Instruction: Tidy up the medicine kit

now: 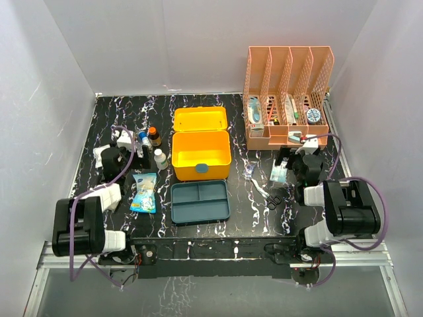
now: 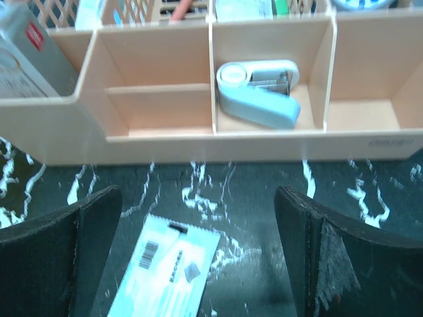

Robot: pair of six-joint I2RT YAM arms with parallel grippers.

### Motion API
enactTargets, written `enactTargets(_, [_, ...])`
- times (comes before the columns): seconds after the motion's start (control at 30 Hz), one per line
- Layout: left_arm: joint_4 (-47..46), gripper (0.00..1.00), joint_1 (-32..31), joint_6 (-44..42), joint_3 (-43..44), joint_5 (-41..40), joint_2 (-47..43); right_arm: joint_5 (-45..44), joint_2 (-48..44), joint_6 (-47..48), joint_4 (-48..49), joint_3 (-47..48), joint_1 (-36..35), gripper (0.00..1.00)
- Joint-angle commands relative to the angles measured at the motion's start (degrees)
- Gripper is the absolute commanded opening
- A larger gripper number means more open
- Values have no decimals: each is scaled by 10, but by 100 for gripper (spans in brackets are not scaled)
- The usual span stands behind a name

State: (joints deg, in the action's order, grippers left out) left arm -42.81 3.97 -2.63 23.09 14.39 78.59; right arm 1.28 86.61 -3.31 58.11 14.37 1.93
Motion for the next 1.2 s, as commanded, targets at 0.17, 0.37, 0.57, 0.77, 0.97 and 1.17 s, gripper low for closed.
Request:
enactTargets(0.17, [129, 99, 49, -102, 53, 229, -40, 15, -151, -4, -192, 96, -17, 98])
enactTargets(0.37, [195, 99, 128, -127, 138, 366, 17, 7, -222, 2, -281, 116, -71, 98])
enactTargets(0.57, [334, 98, 174, -254, 247, 502, 101, 6, -275, -1, -307, 111, -89, 98])
enactTargets(0.77, [557, 99, 175, -487, 406, 616, 256, 11, -277, 14, -321, 113, -96, 98])
enactTargets(0.97, [734, 99, 163, -670, 507, 640, 361, 7, -280, 17, -329, 114, -103, 98])
enactTargets(1.17, [734, 98, 140, -679, 532, 632, 384, 0, -276, 24, -338, 120, -105, 98])
